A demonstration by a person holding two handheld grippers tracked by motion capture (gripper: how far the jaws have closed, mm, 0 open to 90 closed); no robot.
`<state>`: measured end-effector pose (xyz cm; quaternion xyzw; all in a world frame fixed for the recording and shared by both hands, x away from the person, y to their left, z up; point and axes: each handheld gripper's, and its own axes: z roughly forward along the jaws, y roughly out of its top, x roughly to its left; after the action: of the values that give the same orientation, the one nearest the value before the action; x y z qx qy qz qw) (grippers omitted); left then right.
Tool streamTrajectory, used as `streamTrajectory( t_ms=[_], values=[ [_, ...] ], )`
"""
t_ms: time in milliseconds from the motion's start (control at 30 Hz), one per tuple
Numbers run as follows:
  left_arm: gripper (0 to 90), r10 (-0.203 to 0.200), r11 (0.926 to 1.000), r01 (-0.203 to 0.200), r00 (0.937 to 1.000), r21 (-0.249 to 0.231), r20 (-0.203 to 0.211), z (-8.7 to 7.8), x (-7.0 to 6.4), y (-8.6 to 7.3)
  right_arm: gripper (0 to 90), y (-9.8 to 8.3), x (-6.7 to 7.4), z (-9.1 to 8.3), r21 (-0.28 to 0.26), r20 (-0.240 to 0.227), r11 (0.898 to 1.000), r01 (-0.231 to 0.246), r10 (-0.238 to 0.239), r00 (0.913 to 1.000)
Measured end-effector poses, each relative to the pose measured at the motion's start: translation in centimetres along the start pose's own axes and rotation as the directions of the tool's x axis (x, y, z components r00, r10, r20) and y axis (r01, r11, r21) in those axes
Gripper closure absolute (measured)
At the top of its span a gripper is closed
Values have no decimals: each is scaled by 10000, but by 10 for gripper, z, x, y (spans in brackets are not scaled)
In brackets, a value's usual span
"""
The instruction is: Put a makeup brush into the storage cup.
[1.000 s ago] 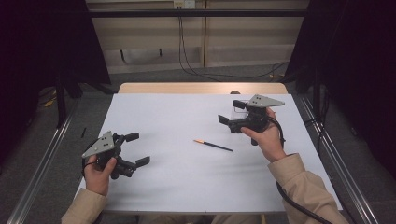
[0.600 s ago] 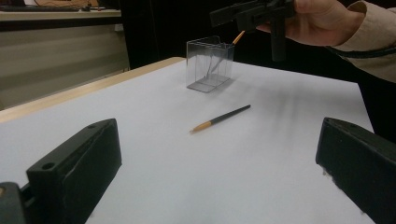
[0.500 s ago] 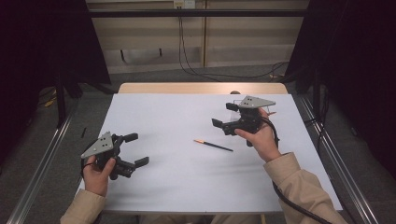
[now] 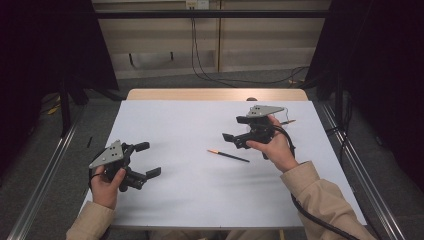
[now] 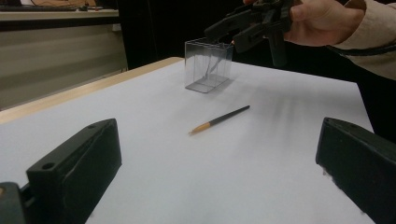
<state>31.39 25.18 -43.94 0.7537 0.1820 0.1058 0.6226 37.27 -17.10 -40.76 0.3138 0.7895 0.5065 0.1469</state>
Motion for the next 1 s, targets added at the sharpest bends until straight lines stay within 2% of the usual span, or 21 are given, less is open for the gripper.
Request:
streamTrajectory(
  t_ms=[167, 300, 433, 633, 1000],
  values=[
    [0, -25, 10000, 25, 10000, 69, 2, 2, 2, -2, 135, -1, -1, 6, 766, -116, 9970, 69, -60, 9999],
    [0, -41, 10000, 41, 10000, 83, -7, 2, 3, -2, 145, -3, -2, 11, 1375, -217, 9904, 132, -104, 9997],
    [0, -58, 10000, 58, 10000, 75, 14, 2, 3, -2, 154, -6, -1, 15, 1735, -258, 9847, 148, -105, 9996],
    [0, -70, 9999, 69, 10000, 109, 45, 3, 3, -3, 161, -8, -1, 20, 2439, -281, 9696, 211, -146, 9995],
    [0, -119, 9999, 119, 9999, 106, 62, 0, 4, -5, 162, -6, 0, 26, 3007, -381, 9531, 357, -253, 9990]
  ],
)
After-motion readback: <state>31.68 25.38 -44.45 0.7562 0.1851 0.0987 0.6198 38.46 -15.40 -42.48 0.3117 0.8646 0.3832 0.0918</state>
